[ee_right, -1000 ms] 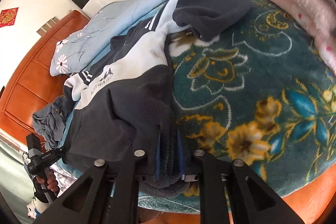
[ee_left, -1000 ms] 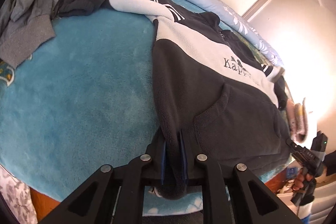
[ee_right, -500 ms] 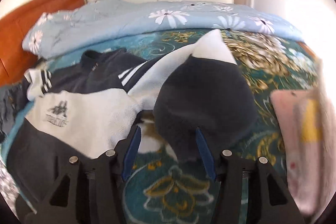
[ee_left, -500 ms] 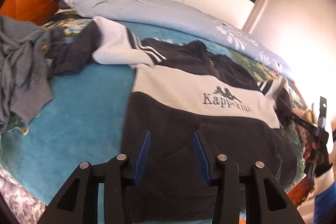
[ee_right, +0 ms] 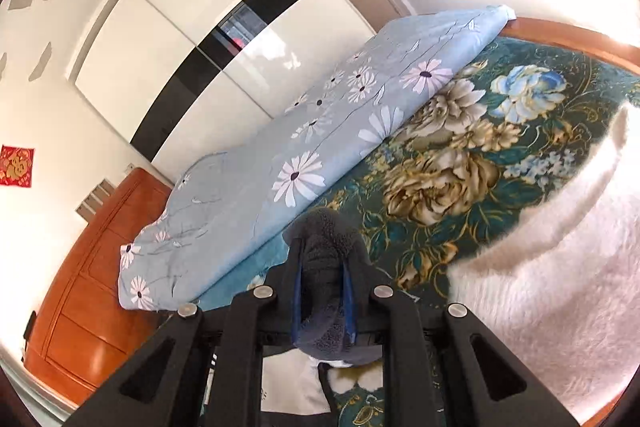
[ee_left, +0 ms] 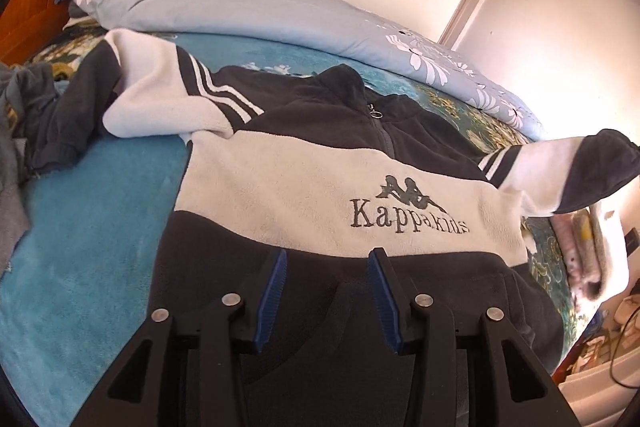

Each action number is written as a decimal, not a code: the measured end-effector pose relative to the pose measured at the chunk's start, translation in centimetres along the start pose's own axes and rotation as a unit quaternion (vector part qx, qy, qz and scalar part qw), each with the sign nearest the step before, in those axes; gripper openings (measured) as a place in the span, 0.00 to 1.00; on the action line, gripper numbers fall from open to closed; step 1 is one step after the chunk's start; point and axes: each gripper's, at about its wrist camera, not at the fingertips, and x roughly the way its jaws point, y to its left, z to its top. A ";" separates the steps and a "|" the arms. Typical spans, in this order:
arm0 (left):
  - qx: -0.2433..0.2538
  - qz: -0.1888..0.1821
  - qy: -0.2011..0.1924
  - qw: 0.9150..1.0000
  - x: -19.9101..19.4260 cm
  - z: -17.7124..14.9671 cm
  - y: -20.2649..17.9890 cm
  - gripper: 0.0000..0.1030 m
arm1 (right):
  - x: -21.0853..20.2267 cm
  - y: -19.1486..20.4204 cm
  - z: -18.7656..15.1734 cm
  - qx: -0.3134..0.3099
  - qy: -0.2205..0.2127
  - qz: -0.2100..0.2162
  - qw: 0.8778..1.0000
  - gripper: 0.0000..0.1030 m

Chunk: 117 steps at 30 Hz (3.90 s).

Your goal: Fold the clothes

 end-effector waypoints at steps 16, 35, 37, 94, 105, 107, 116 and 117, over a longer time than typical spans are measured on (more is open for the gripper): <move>-0.050 0.033 -0.050 0.997 -4.9 1.3 9.2 0.53 | 21.7 32.5 -15.1 -0.217 0.210 0.054 0.952 0.17; -0.010 0.193 -0.025 0.981 -3.1 4.6 18.8 0.59 | 37.4 34.8 -35.0 -0.306 0.396 0.044 0.865 0.58; 0.031 0.219 -0.013 0.975 -1.4 6.1 18.4 0.62 | 35.6 34.2 -33.8 -0.303 0.389 0.060 0.868 0.58; -0.066 -0.197 0.156 0.966 10.2 15.2 -10.0 0.62 | 21.7 3.3 -16.6 -0.087 0.288 0.080 0.950 0.59; -0.127 0.037 0.120 0.984 7.7 9.8 6.2 0.62 | 28.1 5.8 -18.3 -0.020 0.292 0.090 0.952 0.25; -0.142 0.017 0.120 0.982 8.0 8.8 7.1 0.62 | 27.4 6.8 -17.5 -0.043 0.268 0.084 0.959 0.24; -0.135 -0.010 0.106 0.985 8.5 6.9 7.0 0.65 | 28.8 6.3 -17.2 -0.108 0.224 -0.017 0.968 0.24; -0.140 -0.019 0.103 0.985 8.0 7.0 7.1 0.65 | 29.3 5.5 -17.4 -0.092 0.231 -0.022 0.968 0.24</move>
